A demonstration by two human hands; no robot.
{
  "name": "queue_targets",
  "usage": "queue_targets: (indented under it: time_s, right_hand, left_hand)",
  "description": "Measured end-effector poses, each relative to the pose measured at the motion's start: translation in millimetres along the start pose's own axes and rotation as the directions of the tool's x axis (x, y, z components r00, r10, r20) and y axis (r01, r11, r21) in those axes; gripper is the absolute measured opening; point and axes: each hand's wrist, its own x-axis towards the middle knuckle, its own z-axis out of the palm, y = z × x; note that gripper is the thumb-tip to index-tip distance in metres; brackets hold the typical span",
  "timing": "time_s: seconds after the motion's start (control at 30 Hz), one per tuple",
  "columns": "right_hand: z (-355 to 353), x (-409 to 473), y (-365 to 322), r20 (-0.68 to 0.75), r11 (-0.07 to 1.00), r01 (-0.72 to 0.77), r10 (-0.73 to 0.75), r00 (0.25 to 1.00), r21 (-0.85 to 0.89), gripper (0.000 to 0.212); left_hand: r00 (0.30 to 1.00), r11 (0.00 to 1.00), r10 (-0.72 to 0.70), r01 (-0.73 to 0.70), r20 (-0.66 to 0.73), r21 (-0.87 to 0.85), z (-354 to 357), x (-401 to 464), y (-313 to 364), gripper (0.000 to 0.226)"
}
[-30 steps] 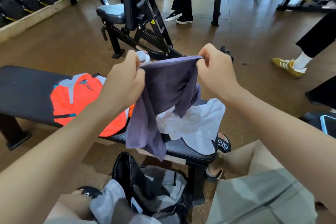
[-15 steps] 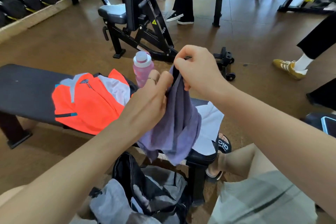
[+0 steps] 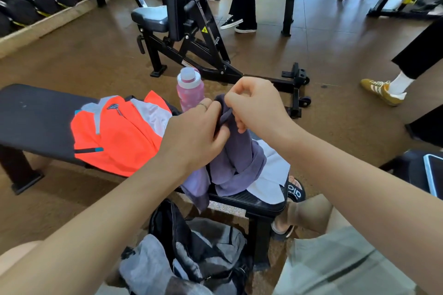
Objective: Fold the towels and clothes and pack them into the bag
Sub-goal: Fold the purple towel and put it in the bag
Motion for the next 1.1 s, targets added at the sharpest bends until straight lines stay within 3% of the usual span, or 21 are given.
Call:
queue_targets:
  time_s: [0.13,0.23,0.37,0.57,0.63,0.73,0.87,0.97,1.1]
  right_hand:
    - [-4.0,0.0,5.2,-0.058,0.972,0.135,-0.148,0.987,-0.191,0.006]
    - [-4.8,1.9,12.6,-0.051,0.915,0.226,-0.257,0.965,-0.335,0.010]
    - [-7.4,7.6,20.6,0.089,0.831,0.212,-0.193,0.977,-0.515,0.012]
    - [-15.4,14.1,13.6,0.147,0.798,0.213,-0.156,0.977,-0.564,0.019]
    - [-12.3,13.9,9.9,0.088,0.867,0.189,-0.168,0.982,-0.460,0.016]
    - [-4.5,11.6,5.3,0.006,0.960,0.125,-0.127,0.992,-0.250,0.019]
    - [-1.4,10.5,-0.4,-0.099,0.979,0.128,-0.145,0.985,-0.155,0.020]
    - [-9.4,14.2,0.4,-0.177,0.936,0.238,-0.289,0.941,-0.260,0.012]
    - [-33.0,21.1,6.2,-0.074,0.762,0.333,-0.444,0.893,-0.556,0.027]
  left_hand:
    - [0.989,0.981,0.129,-0.116,-0.076,0.155,-2.5,3.4,0.0,0.018]
    - [0.986,0.973,0.144,-0.126,-0.082,0.192,-6.0,5.2,0.9,0.019]
    - [0.984,0.955,0.179,-0.174,0.005,0.242,-7.2,5.9,-1.8,0.016]
    - [0.985,0.959,0.175,-0.170,0.001,0.228,-2.7,3.7,-3.6,0.011]
    - [0.995,0.989,0.096,-0.095,-0.010,0.113,3.1,0.5,-3.6,0.007]
    - [0.997,0.996,-0.055,0.058,0.046,-0.072,14.2,-7.5,-2.7,0.022]
    - [0.993,0.994,-0.069,0.076,0.091,-0.076,32.5,-24.5,-4.6,0.022]
    - [0.980,0.992,-0.107,0.117,0.165,-0.055,34.6,-34.7,-14.0,0.023]
    - [0.989,0.994,-0.106,0.105,0.104,0.013,6.0,-27.9,-33.1,0.022]
